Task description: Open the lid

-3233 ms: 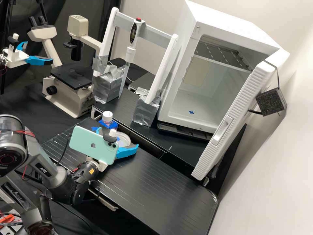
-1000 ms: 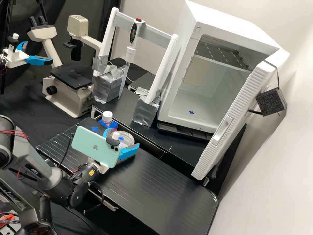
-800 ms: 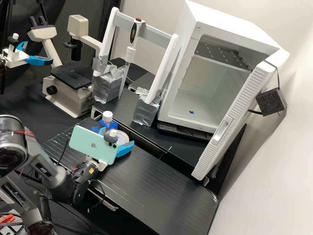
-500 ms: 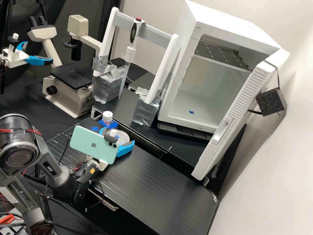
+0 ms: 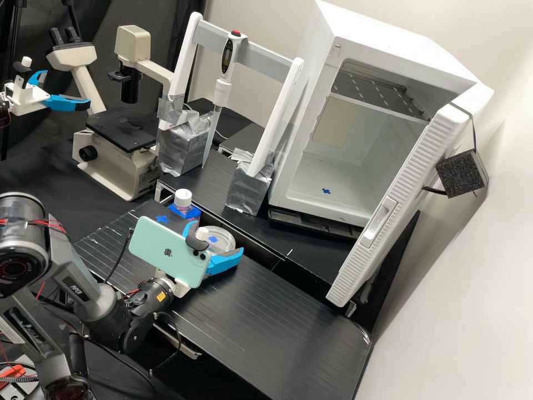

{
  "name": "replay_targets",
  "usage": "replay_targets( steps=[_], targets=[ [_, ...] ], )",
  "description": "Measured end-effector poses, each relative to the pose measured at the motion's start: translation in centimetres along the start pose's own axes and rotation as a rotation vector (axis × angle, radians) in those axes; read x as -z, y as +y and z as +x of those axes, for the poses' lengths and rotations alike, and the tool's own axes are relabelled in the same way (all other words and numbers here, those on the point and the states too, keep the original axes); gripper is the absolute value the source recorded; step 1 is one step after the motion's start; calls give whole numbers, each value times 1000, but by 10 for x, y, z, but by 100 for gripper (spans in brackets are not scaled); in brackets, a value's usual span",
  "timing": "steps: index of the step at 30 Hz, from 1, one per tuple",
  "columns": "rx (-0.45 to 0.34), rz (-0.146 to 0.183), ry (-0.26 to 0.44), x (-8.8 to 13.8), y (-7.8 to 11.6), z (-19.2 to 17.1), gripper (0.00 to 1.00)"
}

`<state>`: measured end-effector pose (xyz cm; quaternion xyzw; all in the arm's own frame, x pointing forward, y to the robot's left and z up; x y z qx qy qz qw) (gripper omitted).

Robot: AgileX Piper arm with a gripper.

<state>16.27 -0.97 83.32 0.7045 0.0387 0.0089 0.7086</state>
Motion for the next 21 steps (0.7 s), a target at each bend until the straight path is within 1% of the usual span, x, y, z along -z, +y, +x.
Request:
replay_targets(
  steps=[5, 8, 12, 15, 19, 20, 21],
  targets=[
    [4, -5, 4, 1, 0, 0, 0],
    [19, -8, 22, 4, -3, 1, 0],
    [35, -5, 34, 6, -5, 2, 0],
    [56, 6, 32, 5, -8, 3, 0],
    [60, 4, 29, 4, -10, 5, 0],
    [61, 2, 30, 4, -10, 5, 100],
    [59, 4, 30, 3, -10, 5, 100]
  ],
)
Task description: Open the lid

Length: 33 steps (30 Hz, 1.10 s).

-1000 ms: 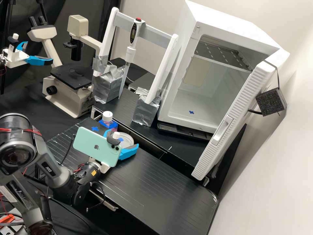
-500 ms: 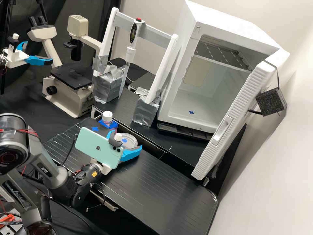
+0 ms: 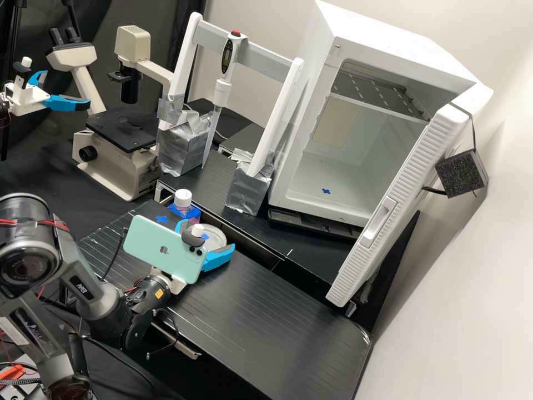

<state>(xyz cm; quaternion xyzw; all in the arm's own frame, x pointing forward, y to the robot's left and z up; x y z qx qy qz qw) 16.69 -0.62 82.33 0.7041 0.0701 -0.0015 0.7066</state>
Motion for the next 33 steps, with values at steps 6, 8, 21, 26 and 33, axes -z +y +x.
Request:
replay_targets(
  steps=[6, 8, 21, 26, 33],
  targets=[
    [2, -11, 2, 0, 0, 1, 100],
    [2, -11, 2, 0, 0, 1, 100],
    [-31, -10, -6, 0, 8, -8, 100],
    [-35, -8, 0, 1, 10, -10, 100],
    [-32, -11, 3, 2, 10, -10, 100]
  ],
)
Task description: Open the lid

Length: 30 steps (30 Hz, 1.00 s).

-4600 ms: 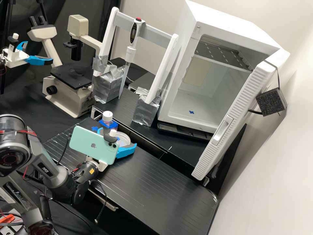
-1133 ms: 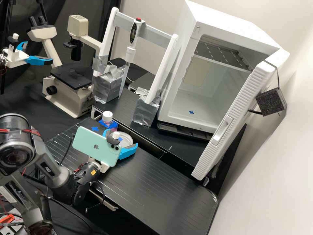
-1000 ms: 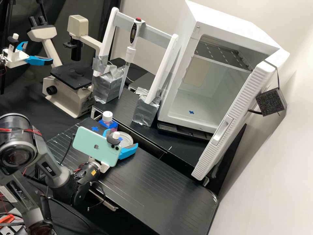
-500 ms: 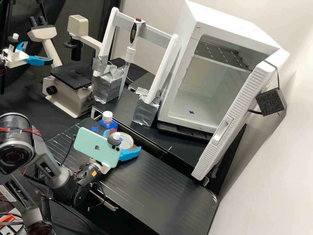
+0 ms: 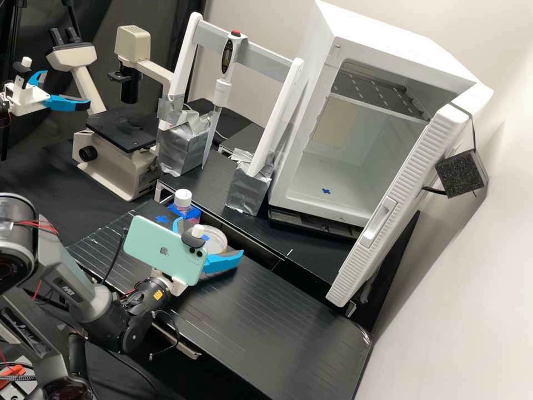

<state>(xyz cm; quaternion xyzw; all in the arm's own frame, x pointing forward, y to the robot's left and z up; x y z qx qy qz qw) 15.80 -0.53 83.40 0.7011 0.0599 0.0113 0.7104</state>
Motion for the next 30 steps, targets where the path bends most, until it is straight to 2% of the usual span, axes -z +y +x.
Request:
replay_targets(
  steps=[3, 4, 30],
  targets=[
    [1, 0, 1, 0, 0, 0, 100],
    [1, 0, 1, 0, 0, 0, 0],
    [21, 15, -1, -1, -3, 2, 0]
  ],
)
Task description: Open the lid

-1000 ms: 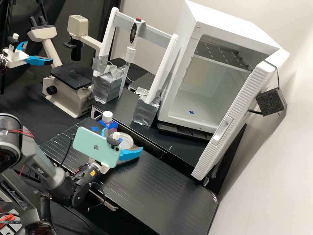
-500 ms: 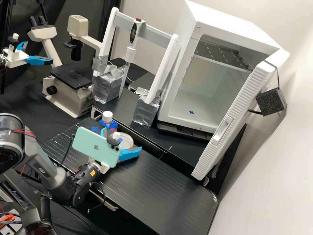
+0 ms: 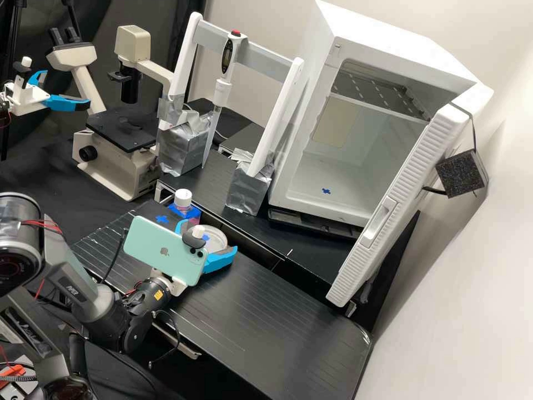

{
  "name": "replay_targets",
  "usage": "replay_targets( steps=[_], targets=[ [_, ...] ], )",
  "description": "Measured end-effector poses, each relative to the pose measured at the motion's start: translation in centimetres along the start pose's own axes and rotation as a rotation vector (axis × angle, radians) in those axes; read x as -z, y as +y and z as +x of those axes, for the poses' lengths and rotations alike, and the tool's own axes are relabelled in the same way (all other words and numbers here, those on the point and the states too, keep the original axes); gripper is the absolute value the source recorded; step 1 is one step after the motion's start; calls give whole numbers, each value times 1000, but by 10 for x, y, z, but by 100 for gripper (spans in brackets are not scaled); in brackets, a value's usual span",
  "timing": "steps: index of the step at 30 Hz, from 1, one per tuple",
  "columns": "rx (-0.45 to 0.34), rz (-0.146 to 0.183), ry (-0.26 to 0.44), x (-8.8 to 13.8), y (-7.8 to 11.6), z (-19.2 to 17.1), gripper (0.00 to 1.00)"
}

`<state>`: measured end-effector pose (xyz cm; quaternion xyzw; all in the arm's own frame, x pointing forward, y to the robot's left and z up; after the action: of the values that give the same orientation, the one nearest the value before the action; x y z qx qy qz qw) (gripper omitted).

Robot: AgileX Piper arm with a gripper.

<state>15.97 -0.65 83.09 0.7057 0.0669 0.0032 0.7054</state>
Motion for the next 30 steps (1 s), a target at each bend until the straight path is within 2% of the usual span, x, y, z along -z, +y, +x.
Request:
replay_targets(
  steps=[11, 23, 30],
  targets=[
    [6, 9, 0, 0, -1, 1, 0],
    [-13, 0, 0, 1, 2, -1, 0],
    [-39, 5, 38, 11, 7, -7, 0]
  ],
)
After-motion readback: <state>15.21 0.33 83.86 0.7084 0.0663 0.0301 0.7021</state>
